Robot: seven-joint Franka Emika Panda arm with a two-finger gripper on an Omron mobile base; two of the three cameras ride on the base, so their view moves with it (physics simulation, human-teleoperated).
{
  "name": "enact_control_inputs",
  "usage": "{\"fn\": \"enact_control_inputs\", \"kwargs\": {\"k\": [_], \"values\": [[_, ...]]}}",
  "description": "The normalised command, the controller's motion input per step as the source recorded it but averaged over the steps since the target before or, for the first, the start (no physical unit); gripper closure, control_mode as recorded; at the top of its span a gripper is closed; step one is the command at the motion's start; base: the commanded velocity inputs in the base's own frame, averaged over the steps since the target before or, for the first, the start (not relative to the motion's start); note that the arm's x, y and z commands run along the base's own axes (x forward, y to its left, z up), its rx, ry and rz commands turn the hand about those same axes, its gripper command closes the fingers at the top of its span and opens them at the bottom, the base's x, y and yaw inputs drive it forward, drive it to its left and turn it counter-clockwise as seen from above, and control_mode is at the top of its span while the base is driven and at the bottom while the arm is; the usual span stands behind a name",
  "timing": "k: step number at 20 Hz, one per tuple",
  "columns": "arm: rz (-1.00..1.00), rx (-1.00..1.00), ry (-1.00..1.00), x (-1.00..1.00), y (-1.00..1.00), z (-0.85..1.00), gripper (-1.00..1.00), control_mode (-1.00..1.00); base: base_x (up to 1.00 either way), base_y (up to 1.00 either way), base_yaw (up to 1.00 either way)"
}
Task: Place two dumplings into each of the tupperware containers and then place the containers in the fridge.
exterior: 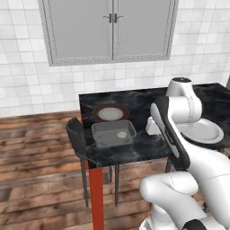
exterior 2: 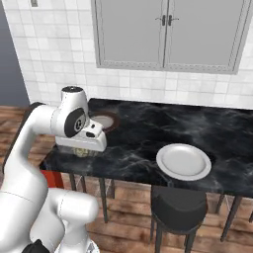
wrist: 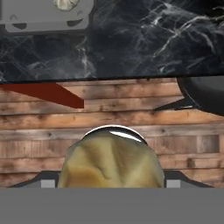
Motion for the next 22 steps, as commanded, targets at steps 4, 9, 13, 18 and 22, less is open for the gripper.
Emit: {"fn": "enact_control_inputs", "kwargs": {"k": [4,9,13,18,22], "values": [[0.0,0.0,0.0,0.0,0.0,0.0,1.0,1.0,0.3,1.0,0.0],[0.0,0.0,0.0,0.0,0.0,0.0,1.0,1.0,0.69,0.47,0.0],[0.0,0.0,0.0,0.0,0.0,0.0,1.0,1.0,0.38,-0.03,0.0],[0.0,0.0,0.0,0.0,0.0,0.0,1.0,1.0,0.45,-0.07,0.0],[0.0,0.0,0.0,0.0,0.0,0.0,1.0,1.0,0.74,0.0,0.0]]}}
